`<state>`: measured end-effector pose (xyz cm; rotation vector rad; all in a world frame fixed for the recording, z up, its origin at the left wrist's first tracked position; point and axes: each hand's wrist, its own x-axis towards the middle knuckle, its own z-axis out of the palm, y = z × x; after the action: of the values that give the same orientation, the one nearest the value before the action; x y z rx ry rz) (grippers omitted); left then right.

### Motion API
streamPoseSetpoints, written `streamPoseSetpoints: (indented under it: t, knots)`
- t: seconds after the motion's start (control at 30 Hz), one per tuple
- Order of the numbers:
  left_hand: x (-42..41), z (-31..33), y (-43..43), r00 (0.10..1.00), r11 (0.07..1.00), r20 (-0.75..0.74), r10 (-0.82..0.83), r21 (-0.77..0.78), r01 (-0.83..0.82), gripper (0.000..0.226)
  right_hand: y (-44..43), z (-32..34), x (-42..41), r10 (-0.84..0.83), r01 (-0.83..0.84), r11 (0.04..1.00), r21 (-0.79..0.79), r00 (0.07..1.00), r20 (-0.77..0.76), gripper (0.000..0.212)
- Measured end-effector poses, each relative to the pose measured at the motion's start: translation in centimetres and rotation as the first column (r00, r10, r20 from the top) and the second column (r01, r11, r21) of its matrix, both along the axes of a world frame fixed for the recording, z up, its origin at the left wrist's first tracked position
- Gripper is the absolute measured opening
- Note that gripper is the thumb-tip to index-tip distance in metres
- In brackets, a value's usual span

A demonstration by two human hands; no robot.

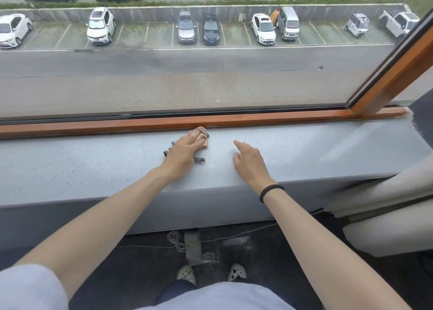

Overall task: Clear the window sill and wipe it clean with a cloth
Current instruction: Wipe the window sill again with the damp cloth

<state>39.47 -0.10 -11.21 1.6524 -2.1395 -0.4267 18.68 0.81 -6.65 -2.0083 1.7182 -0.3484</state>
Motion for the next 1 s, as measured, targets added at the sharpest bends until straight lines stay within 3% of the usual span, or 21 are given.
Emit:
streamPoseSetpoints:
  t: [0.1,0.17,0.23,0.33,0.37,0.43,0.5,0.53,0.7,0.8,0.9,1.0]
  knots:
    - [-4.2,0.0,2.8,0.918,0.918,0.006,-0.396,0.0,0.396,0.057,0.9,-0.4,-1.9,-0.17,0.157,0.979,-0.132,0.981,-0.096,0.015]
    - [-3.5,0.6,1.3,0.883,0.882,0.04,-0.467,-0.051,0.469,0.055,1.3,-0.5,-3.0,-0.208,0.189,0.972,-0.138,0.968,-0.138,0.015]
    - [-2.1,0.9,-1.7,0.938,0.938,0.004,-0.347,0.018,0.347,0.047,1.8,-0.9,-3.7,-0.199,0.184,0.977,-0.109,0.968,-0.15,0.017]
    - [-2.8,0.4,-3.3,0.995,0.994,0.022,-0.099,0.038,0.098,0.055,2.6,-1.9,-4.8,-0.181,0.175,0.983,-0.051,0.97,-0.16,0.032]
    - [-4.0,0.1,-2.4,0.994,0.995,0.035,-0.1,0.026,0.1,0.055,2.9,-2.2,-5.2,-0.171,0.167,0.985,-0.039,0.971,-0.168,0.038]
    - [-6.6,-0.3,1.2,0.952,0.954,0.069,-0.297,-0.019,0.299,0.062,3.4,-2.6,-5.7,-0.143,0.137,0.99,-0.041,0.972,-0.189,0.046]
    - [-7.0,-0.6,3.2,0.838,0.839,0.108,-0.534,-0.05,0.541,0.071,3.7,-2.9,-6.0,-0.104,0.095,0.994,-0.048,0.97,-0.218,0.049]
    - [-6.3,-0.1,2.3,0.802,0.804,0.146,-0.578,-0.063,0.591,0.07,3.7,-3.1,-6.2,-0.085,0.075,0.996,-0.05,0.968,-0.235,0.049]
    - [-4.5,0.3,-5.1,0.921,0.946,0.272,-0.28,-0.086,0.313,0.05,3.6,-3.1,-6.5,-0.031,0.024,0.999,-0.028,0.963,-0.269,0.051]
    - [-8.5,-0.5,-2.1,0.893,0.905,0.228,-0.389,-0.088,0.416,0.038,3.6,-2.9,-6.3,-0.046,0.043,0.999,-0.016,0.966,-0.256,0.053]
    - [-9.4,0.5,-1.5,0.812,0.831,0.258,-0.523,-0.055,0.553,0.043,3.6,-2.7,-6.6,-0.032,0.023,0.999,-0.039,0.969,-0.245,0.053]
    - [-8.9,1.4,-5.6,0.86,0.897,0.347,-0.375,-0.097,0.431,0.06,3.3,-2.6,-7.4,-0.036,0.032,0.999,-0.027,0.985,-0.169,0.053]
